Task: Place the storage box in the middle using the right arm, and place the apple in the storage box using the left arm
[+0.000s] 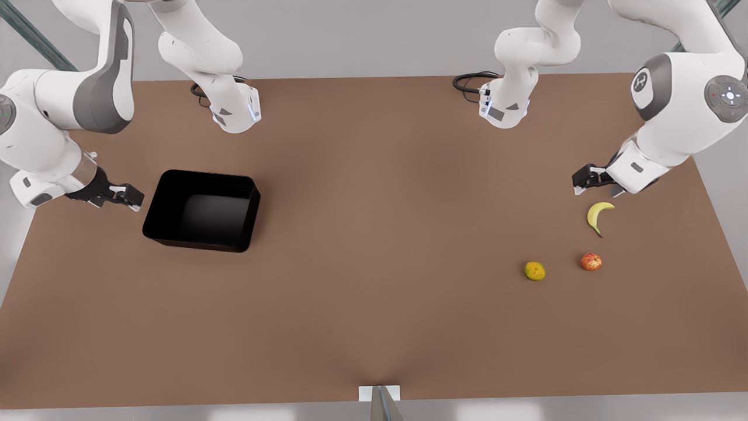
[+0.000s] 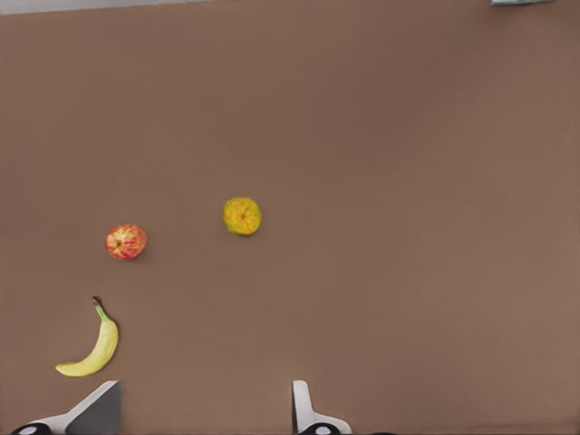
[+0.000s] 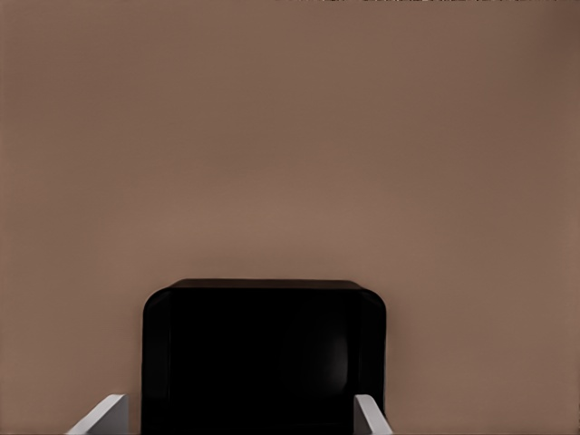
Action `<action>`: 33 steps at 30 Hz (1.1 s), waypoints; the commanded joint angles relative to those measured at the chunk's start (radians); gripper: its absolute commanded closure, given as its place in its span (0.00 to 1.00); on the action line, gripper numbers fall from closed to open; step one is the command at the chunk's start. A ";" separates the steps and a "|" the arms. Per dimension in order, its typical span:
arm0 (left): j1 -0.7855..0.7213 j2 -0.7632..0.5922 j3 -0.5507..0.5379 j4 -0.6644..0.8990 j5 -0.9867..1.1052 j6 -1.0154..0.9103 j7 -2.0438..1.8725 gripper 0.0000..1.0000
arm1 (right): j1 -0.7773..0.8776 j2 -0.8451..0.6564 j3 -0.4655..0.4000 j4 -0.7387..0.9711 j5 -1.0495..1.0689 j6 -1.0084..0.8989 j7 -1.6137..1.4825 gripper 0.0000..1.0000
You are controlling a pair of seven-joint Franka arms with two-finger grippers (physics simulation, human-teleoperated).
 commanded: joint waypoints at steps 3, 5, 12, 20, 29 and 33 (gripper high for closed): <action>0.009 0.015 0.004 0.001 0.000 -0.014 -0.011 0.00 | 0.018 0.018 0.000 -0.012 -0.001 -0.003 0.007 0.00; 0.011 0.064 0.048 0.001 -0.032 -0.015 -0.194 0.00 | 0.000 0.058 -0.001 -0.096 -0.004 0.000 -0.011 0.00; 0.112 0.618 0.289 0.269 -0.704 -0.044 -0.996 0.00 | -0.062 -0.029 -0.101 -0.569 -0.004 0.385 -0.071 0.00; 0.229 0.741 0.358 0.079 -1.246 0.002 -0.876 0.00 | -0.063 0.046 -0.167 -0.709 -0.001 0.583 -0.141 0.00; 0.241 0.833 0.403 0.057 -1.252 -0.080 -0.750 0.00 | -0.091 0.109 -0.230 -0.704 -0.001 0.584 -0.197 0.00; 0.276 0.874 0.407 0.054 -1.250 -0.057 -0.693 0.00 | -0.091 0.143 -0.257 -0.703 -0.001 0.607 -0.264 0.00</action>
